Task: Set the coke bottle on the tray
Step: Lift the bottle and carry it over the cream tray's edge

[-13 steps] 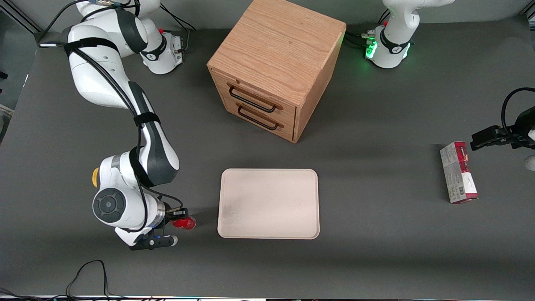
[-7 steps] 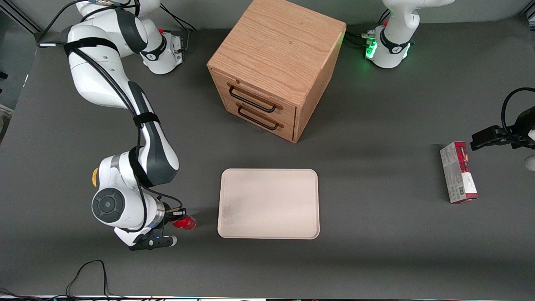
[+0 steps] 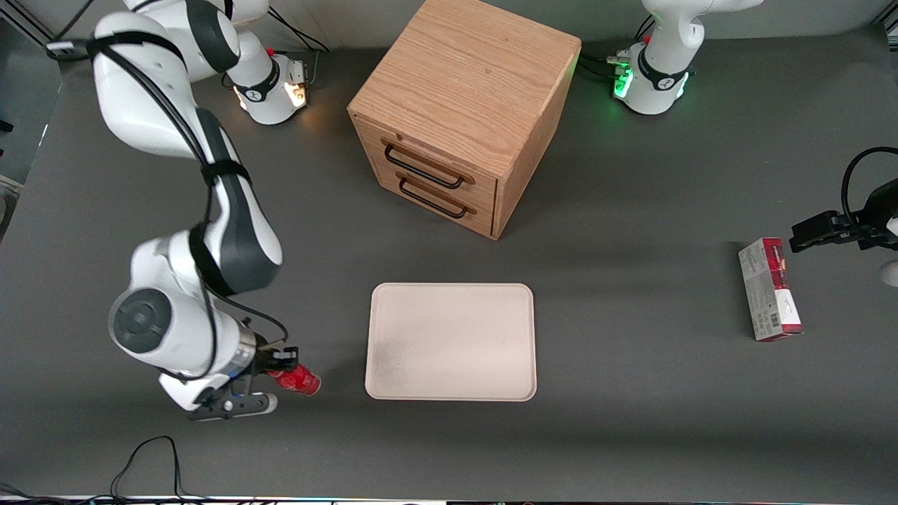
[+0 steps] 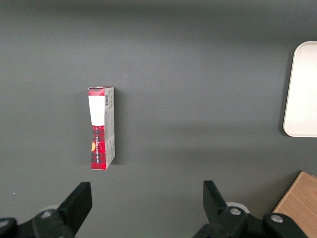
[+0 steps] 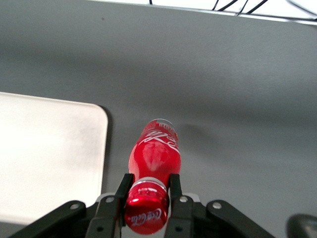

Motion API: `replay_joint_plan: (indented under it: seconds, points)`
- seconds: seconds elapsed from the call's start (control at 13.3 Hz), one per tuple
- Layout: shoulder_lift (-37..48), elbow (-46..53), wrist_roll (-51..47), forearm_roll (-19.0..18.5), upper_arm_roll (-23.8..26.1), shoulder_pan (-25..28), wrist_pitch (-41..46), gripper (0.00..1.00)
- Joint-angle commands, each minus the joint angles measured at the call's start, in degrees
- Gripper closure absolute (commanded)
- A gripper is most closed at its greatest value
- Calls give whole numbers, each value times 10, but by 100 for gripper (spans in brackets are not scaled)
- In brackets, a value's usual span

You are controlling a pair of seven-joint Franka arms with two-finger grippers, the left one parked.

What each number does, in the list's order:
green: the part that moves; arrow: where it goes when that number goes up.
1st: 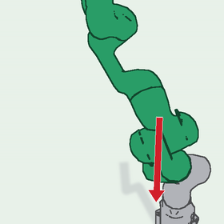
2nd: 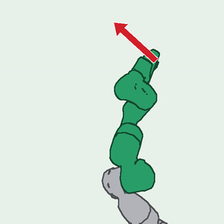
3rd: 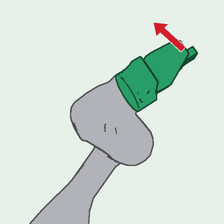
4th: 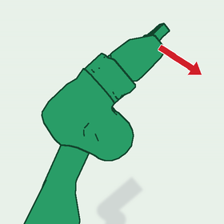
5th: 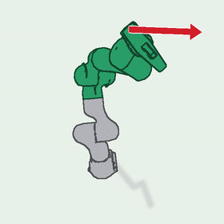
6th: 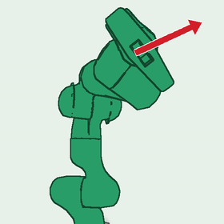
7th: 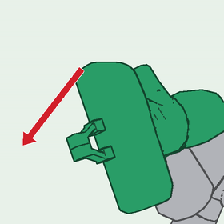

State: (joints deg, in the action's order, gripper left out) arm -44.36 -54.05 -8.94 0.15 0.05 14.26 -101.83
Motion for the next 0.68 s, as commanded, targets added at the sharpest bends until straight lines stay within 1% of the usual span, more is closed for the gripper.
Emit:
replay_joint_plan:
  seconds: [0.0, 0.15, 0.23, 0.38, 0.45, 0.6]
  points:
    - [85, -15, 9, 6, 2, 0, 73, 90]
    - [116, -7, 9, 7, 4, 1, 129, 90]
    - [125, 3, 9, 8, 5, 2, 145, 90]
    - [126, 11, 9, 10, 7, 5, 147, 90]
    - [125, 18, 4, 8, 19, 8, 146, 91]
    - [123, 32, 0, 4, 28, 41, 144, 92]
